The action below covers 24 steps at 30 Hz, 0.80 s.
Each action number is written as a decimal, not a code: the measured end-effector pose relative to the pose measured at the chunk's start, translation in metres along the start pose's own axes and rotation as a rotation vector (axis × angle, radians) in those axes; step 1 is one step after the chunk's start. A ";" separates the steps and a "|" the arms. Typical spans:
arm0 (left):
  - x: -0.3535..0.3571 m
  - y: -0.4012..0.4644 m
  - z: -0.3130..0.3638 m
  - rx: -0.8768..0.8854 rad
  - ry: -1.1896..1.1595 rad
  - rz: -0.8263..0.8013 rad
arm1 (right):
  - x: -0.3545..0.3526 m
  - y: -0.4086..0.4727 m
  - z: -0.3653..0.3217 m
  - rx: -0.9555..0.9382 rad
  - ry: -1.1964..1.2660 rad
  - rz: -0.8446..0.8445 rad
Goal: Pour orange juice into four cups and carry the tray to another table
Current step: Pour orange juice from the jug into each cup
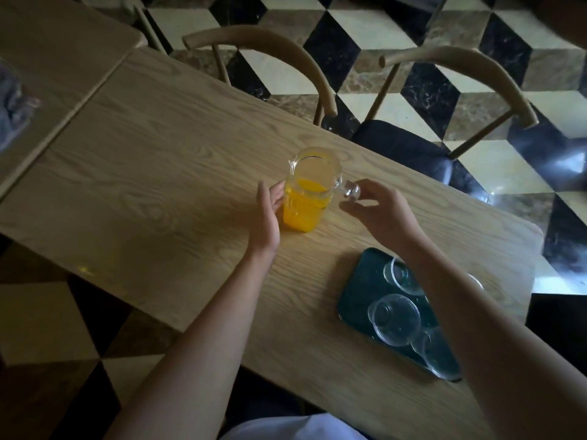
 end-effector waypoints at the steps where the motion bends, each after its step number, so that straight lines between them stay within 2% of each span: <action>1: 0.000 0.000 0.000 0.000 0.004 -0.005 | 0.002 0.002 -0.001 -0.003 0.015 0.012; 5: -0.003 0.000 0.003 -0.005 -0.018 0.045 | 0.009 0.000 -0.009 -0.053 0.051 0.064; 10: -0.010 -0.002 0.000 0.024 -0.160 0.129 | 0.029 -0.002 -0.035 -0.122 0.107 0.063; 17: 0.004 -0.024 -0.006 -0.033 -0.318 0.088 | 0.018 -0.029 -0.053 -0.133 0.112 0.138; 24: 0.040 -0.074 0.041 0.116 -0.184 0.037 | -0.034 -0.097 -0.081 -0.172 0.155 0.239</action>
Point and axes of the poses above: each hand's wrist, its own y-axis towards the middle knuckle, its own x-axis out of the palm, z = x × y, the point moved 6 cm from there along y, towards the middle knuckle, and after that the axes turned 11 degrees about -z, right-handed, at the moved point
